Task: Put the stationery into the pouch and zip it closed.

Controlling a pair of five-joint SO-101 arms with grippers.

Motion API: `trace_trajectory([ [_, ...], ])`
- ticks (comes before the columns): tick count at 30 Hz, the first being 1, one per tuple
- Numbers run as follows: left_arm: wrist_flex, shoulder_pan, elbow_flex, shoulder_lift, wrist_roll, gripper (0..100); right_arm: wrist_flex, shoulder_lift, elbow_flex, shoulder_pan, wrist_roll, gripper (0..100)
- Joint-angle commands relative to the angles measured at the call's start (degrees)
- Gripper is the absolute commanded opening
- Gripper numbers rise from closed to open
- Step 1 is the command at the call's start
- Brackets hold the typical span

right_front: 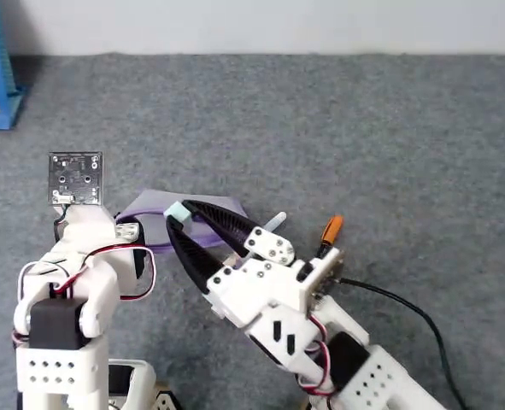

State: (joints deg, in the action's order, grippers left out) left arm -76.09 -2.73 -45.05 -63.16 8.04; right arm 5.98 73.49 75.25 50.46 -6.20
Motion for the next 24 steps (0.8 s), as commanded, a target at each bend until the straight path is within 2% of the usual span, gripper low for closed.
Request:
trace_trajectory([
  [1,0.09,0.44,0.13,1.05,0.44,1,6.29,-5.14,-0.79,0.13,-0.18,0.7],
  [11,0.09,0.35,0.13,1.05,0.44,1,8.57,-6.46,0.26,-3.56,0.0,1.7],
  [17,0.09,0.35,0.13,1.05,0.44,1,3.3,-5.05,1.85,-3.38,-0.35,19.1],
  [24,0.09,0.35,0.13,1.05,0.44,1,2.51,-4.53,1.67,-3.56,-0.35,19.3],
])
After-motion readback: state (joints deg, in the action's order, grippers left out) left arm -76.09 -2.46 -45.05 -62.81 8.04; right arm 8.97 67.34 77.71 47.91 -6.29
